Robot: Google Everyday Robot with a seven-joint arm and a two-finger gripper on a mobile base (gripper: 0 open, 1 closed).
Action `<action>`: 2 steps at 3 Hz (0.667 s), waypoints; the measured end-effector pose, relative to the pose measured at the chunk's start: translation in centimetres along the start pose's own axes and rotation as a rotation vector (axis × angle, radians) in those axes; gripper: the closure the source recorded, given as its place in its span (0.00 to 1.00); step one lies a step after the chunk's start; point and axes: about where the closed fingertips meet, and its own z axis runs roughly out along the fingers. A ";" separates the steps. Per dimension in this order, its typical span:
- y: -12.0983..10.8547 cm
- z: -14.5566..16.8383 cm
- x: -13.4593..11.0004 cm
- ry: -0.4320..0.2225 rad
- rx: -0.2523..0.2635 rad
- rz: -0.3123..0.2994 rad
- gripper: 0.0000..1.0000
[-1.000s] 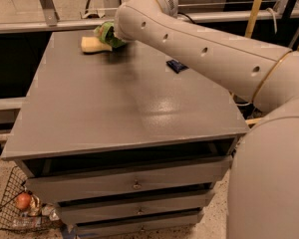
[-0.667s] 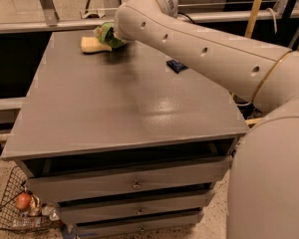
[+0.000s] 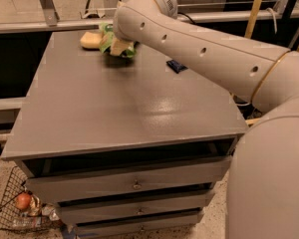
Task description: Move green rice chip bag near sponge
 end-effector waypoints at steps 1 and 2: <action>0.0 0.0 0.0 0.000 0.000 0.000 0.00; -0.6 -1.3 0.2 -0.005 0.005 0.016 0.00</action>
Offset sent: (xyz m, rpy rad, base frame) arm -0.0179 -0.0239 0.0314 0.0457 -0.0010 -0.0173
